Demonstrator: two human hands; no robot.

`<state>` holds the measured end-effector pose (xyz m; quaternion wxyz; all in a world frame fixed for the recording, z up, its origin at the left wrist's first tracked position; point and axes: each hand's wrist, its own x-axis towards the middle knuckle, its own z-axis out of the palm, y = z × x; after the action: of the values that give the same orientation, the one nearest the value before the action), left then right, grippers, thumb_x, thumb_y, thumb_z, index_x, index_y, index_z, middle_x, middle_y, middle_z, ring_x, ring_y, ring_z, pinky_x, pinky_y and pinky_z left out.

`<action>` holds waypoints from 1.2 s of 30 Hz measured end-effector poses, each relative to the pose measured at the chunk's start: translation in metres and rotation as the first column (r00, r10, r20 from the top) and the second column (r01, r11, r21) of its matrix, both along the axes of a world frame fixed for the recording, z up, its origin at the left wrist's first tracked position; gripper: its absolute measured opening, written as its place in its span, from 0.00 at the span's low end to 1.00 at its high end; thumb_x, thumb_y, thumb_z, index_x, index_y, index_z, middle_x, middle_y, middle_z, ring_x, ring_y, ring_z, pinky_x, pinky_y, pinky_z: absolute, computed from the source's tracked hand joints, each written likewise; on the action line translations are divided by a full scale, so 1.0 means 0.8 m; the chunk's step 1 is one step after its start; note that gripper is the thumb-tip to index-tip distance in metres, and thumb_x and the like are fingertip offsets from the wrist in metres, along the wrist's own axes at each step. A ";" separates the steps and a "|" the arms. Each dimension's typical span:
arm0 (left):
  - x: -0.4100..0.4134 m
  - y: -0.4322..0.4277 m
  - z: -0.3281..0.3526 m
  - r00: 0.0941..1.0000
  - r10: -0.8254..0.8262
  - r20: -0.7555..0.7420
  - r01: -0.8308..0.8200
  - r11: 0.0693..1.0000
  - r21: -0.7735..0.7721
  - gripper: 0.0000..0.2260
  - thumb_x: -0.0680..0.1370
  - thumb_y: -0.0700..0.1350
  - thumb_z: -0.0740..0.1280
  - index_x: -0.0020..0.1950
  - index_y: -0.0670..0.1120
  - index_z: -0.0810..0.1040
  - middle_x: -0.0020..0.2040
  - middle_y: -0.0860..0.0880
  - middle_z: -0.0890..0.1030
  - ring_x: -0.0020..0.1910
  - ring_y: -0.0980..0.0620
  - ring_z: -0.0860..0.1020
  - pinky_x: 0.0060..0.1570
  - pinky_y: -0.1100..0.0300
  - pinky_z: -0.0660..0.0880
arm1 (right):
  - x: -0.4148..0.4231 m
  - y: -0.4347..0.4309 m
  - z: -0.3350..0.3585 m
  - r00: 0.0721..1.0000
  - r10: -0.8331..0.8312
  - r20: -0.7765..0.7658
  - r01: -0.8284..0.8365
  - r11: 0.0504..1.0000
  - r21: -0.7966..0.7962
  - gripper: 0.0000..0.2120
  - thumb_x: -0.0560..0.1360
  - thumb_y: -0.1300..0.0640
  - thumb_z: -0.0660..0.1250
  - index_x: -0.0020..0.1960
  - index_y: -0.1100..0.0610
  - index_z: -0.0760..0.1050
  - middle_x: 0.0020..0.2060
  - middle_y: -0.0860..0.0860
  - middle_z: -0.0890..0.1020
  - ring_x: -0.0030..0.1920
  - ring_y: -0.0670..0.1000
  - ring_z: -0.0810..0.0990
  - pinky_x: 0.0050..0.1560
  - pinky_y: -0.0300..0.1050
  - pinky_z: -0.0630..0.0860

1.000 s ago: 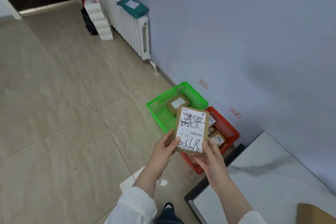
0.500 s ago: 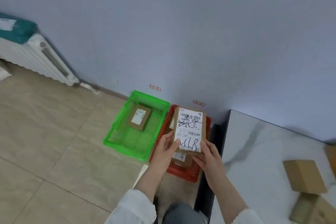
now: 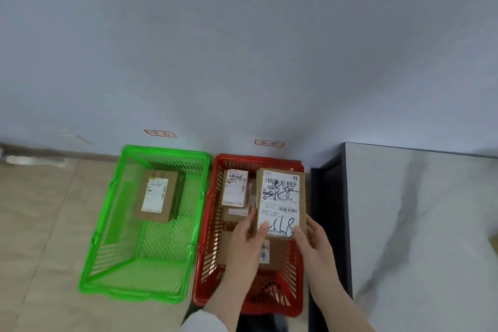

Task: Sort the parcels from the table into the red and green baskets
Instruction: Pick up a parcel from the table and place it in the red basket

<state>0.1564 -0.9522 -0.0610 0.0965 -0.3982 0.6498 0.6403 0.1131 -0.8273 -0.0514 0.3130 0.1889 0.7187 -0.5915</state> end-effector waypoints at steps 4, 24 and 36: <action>-0.050 -0.008 -0.162 0.997 0.004 0.076 -0.004 1.000 0.007 0.19 0.77 0.48 0.66 0.66 0.46 0.71 0.64 0.49 0.77 0.63 0.53 0.74 0.67 0.53 0.69 | -0.042 -0.012 -0.163 0.998 -0.046 -0.031 0.047 0.997 0.061 0.19 0.76 0.55 0.65 0.66 0.51 0.68 0.60 0.50 0.77 0.60 0.49 0.76 0.64 0.52 0.72; -0.099 0.002 -0.414 0.988 -0.120 0.093 0.132 0.981 -0.139 0.19 0.79 0.47 0.61 0.69 0.50 0.62 0.67 0.52 0.70 0.67 0.55 0.68 0.62 0.62 0.66 | -0.078 -0.026 -0.426 0.984 0.105 -0.145 -0.050 0.937 0.345 0.24 0.79 0.52 0.58 0.74 0.51 0.59 0.69 0.50 0.71 0.66 0.50 0.71 0.64 0.43 0.68; -0.164 -0.018 -0.459 0.724 -0.687 0.061 0.423 0.372 -0.826 0.23 0.80 0.44 0.51 0.74 0.41 0.57 0.75 0.45 0.56 0.75 0.51 0.51 0.73 0.60 0.41 | -0.146 -0.050 -0.484 0.481 0.808 -0.340 -0.264 0.504 0.823 0.31 0.77 0.47 0.44 0.74 0.52 0.33 0.76 0.53 0.44 0.76 0.50 0.40 0.74 0.52 0.45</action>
<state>0.0250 -0.9666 -0.4279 0.0231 -0.0508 0.9643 0.2588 -0.0041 -0.8669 -0.4388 0.1086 -0.2088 0.9576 -0.1661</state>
